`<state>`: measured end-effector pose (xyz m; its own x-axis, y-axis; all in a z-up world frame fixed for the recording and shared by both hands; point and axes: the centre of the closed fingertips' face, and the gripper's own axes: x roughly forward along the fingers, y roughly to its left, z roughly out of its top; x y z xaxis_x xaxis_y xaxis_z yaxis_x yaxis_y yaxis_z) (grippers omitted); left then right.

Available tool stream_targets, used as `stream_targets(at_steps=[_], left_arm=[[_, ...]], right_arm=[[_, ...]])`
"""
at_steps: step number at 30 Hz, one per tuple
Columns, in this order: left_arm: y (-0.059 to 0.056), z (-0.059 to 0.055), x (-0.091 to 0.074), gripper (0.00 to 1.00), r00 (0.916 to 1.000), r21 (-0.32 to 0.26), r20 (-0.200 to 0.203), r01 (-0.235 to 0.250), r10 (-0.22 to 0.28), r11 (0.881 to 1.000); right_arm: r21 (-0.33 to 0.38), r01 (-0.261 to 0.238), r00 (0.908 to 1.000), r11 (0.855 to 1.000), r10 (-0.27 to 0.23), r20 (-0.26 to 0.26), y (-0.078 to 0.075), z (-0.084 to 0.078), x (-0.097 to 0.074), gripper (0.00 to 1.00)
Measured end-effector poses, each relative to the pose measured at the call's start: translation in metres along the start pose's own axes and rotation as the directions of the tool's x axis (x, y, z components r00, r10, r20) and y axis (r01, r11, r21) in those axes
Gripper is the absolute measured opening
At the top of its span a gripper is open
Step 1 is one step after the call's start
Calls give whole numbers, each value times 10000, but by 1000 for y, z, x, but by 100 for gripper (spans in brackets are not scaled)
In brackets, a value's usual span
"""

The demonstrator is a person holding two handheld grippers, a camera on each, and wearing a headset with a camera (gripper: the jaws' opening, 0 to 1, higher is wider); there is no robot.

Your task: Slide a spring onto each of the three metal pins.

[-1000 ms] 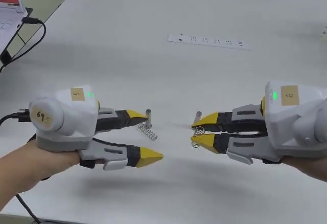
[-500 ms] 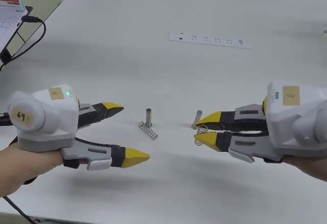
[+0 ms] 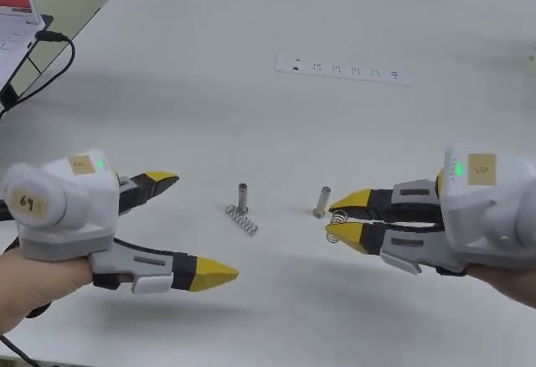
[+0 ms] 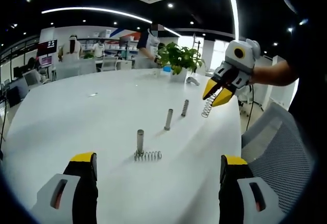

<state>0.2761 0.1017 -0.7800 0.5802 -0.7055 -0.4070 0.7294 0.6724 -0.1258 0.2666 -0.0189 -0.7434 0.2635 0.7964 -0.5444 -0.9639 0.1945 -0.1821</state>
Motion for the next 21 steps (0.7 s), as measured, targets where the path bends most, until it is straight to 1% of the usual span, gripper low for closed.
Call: stream_targets(at_steps=[6,9,12,16,21], left_arm=[[3,0,-1,98,10000,-103,21,-88,89,9999],[2,2,-1,98,9999,-195,120,-72,75,9998],[2,3,-2,98,9999,-177,118,-70,72,9998],[2,0,-2,98,9999,-131,-4,-108,108,9999],[3,-1,-3,98,9999,-174,17,-142,143,9997]], right_arm=[[56,88,10000,9999,-88,-45,-3,-4,1,8],[153,139,9998,9998,-137,-107,-5,-9,3,8],[293,142,9998,9995,-139,-105,-7,-11,5,8],[255,119,9997,9996,-114,-211,-7,-16,10,8],[293,234,9994,9993,-226,-264,-14,-17,12,8]])
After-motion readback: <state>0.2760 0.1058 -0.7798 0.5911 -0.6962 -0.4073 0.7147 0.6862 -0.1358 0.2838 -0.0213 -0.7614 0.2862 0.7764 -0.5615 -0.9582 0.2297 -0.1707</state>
